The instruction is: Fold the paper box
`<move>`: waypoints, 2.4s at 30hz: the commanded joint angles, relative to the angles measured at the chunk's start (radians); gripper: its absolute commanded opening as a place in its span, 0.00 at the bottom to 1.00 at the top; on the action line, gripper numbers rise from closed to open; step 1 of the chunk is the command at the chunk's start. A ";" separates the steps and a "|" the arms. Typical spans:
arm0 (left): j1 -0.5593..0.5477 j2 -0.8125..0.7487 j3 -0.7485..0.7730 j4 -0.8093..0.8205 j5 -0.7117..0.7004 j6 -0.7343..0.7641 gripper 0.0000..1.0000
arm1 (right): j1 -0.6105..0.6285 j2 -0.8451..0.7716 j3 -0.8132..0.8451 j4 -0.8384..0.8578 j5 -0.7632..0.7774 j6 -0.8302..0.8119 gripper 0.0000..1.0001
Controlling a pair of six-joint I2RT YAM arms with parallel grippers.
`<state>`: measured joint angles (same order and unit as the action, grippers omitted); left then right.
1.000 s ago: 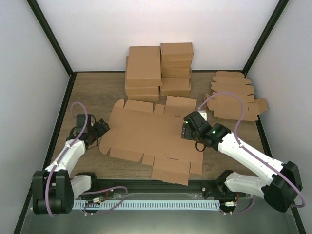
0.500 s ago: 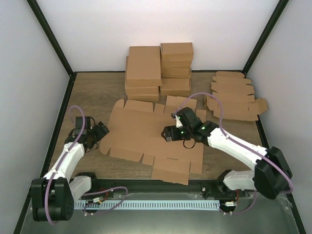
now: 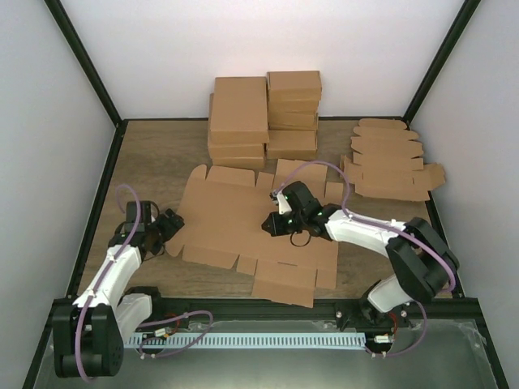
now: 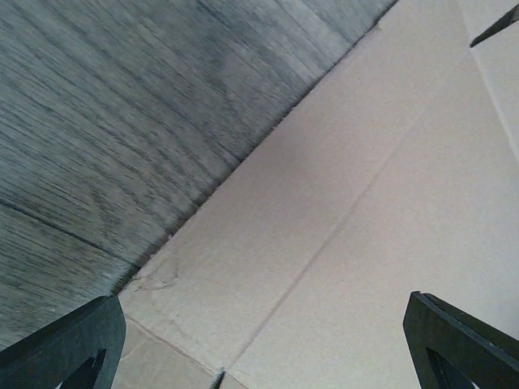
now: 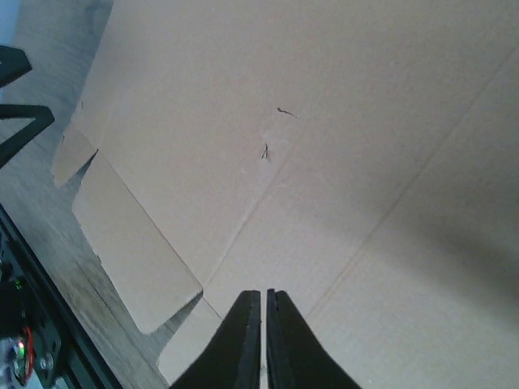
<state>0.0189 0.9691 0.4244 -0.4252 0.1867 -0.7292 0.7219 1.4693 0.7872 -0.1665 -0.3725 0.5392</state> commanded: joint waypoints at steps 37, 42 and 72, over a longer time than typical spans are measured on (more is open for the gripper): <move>-0.002 0.039 0.006 -0.119 -0.110 -0.139 0.88 | 0.011 0.237 0.027 0.106 0.035 0.041 0.01; -0.003 0.060 -0.033 -0.049 0.039 -0.172 0.88 | 0.011 0.235 0.030 0.104 0.040 0.041 0.01; -0.003 -0.040 0.020 -0.030 0.086 -0.080 0.06 | 0.012 0.223 0.042 0.087 0.037 0.022 0.01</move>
<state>0.0189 0.9203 0.4007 -0.4618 0.2756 -0.8417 0.7288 1.6955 0.7918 -0.0742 -0.3405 0.5766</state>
